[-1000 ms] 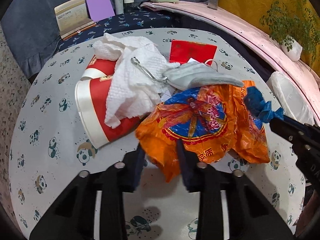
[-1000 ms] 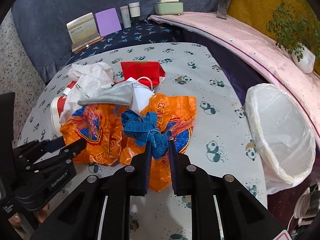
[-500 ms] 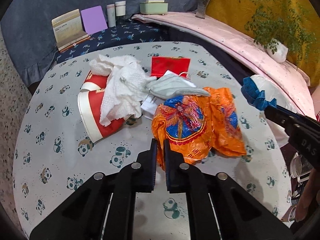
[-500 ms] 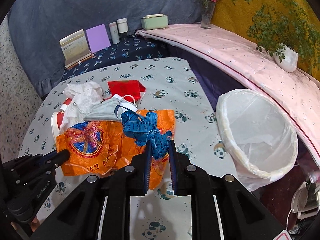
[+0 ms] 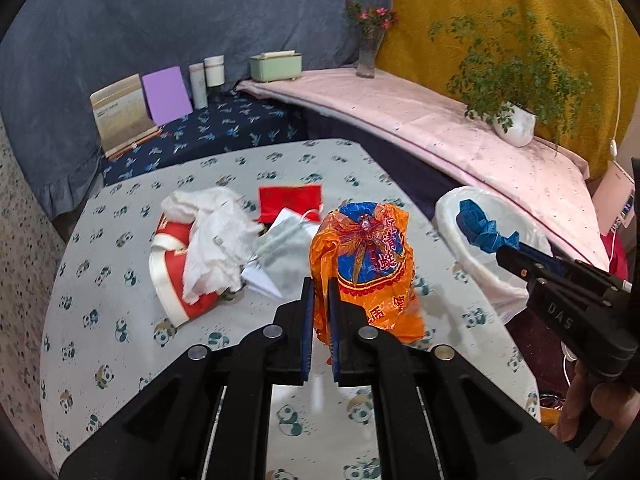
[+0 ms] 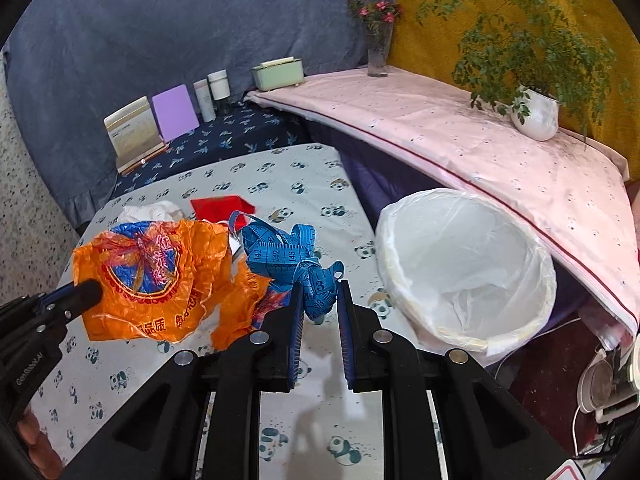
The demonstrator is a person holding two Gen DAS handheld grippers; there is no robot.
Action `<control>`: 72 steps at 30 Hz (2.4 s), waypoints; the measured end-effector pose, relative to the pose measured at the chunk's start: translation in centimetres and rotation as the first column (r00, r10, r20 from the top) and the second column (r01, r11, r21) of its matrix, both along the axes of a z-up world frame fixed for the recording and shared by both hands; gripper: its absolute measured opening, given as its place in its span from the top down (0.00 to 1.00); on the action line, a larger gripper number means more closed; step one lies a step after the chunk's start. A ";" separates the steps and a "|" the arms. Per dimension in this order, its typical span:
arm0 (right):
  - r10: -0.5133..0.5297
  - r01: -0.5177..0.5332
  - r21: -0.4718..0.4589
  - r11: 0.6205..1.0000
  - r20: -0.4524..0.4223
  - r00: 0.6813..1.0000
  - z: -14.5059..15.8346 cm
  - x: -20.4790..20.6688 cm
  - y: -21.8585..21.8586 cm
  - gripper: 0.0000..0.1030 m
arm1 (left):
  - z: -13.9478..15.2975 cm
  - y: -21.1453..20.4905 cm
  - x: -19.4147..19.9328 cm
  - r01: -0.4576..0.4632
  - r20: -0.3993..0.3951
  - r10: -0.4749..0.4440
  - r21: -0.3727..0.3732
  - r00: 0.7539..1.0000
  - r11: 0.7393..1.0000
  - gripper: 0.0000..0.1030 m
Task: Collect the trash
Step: 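Carry the orange bag and blue tape to the wastebasket with both grippers and release, then move the right gripper to the second orange bag and grasp it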
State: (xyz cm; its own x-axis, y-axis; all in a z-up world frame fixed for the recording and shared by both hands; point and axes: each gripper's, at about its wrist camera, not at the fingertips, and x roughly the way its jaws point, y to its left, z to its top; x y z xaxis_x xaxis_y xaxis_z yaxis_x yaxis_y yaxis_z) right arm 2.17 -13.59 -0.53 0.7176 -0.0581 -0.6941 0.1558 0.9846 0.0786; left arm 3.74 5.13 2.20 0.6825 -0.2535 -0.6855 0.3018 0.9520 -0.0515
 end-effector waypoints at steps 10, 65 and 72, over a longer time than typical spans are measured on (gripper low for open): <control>-0.117 0.117 -0.009 0.993 0.020 0.993 0.4 -0.7 -5.5 0.85 | 1.3 -7.2 1.3 0.128 0.040 -0.127 -0.005 0.991 0.992 0.94; -0.171 0.171 -0.044 0.984 0.016 0.985 0.5 1.4 -5.7 0.38 | -1.4 -8.8 5.8 0.105 0.005 -0.105 -0.019 0.994 0.994 0.23; -0.112 0.112 -0.049 0.992 0.014 0.994 0.6 1.5 -2.2 0.35 | -1.5 -3.9 5.3 0.018 0.000 -0.018 -0.027 1.000 0.999 0.16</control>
